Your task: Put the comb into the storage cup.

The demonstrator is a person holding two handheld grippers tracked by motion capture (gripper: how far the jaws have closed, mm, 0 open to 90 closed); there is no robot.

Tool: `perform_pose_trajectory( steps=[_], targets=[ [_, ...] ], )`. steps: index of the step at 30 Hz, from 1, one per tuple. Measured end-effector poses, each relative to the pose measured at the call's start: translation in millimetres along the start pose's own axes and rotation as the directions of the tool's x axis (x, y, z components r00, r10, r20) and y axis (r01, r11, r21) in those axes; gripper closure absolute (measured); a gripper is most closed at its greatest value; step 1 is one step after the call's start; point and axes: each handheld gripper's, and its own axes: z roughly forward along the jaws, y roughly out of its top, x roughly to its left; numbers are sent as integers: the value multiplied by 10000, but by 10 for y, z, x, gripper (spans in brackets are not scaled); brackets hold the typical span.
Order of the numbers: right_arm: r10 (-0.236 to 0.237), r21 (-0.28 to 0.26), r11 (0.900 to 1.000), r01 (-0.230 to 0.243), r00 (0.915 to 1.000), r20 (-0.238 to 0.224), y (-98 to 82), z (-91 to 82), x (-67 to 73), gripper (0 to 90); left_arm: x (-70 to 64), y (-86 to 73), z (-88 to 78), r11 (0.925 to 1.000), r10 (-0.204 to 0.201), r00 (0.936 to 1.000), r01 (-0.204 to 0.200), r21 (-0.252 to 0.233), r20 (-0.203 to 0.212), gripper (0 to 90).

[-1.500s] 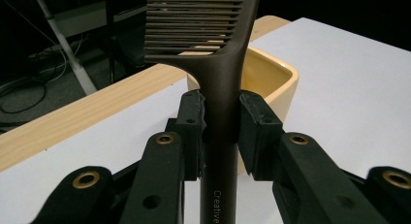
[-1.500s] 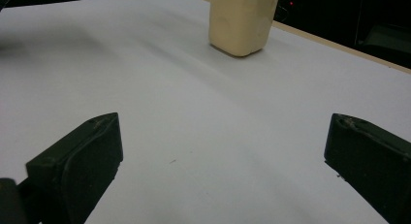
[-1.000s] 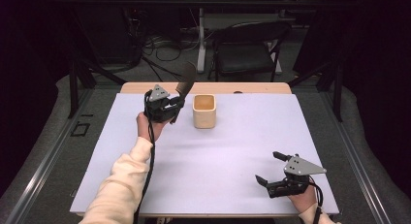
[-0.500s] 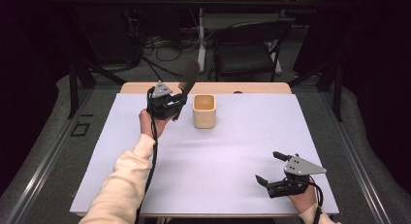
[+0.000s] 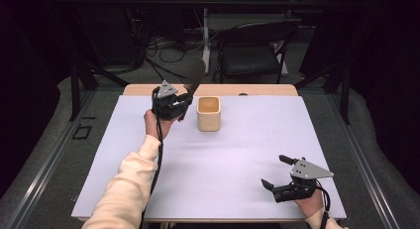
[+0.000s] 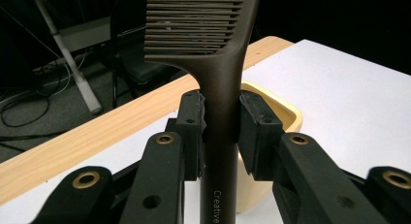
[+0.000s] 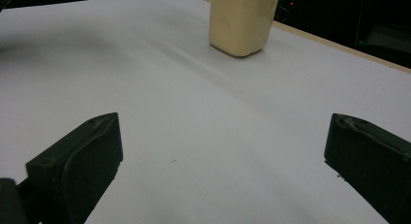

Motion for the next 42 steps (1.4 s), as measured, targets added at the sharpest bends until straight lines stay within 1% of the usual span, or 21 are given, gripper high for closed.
perform_pose_trajectory(
  steps=[17,33,42],
  targets=[
    [7,6,10000,-7,10000,2,0,-2,-4,0,-26,95,52,9996,-6,10000,6,-272,-2,724],
    [9,-3,10000,-9,10000,2,0,-4,-5,0,-31,106,93,9993,-11,10000,10,-379,-23,724],
    [-21,-14,10000,21,10000,-1,0,-4,-7,0,-35,137,97,9987,-39,10000,40,-517,6,725]
  ],
)
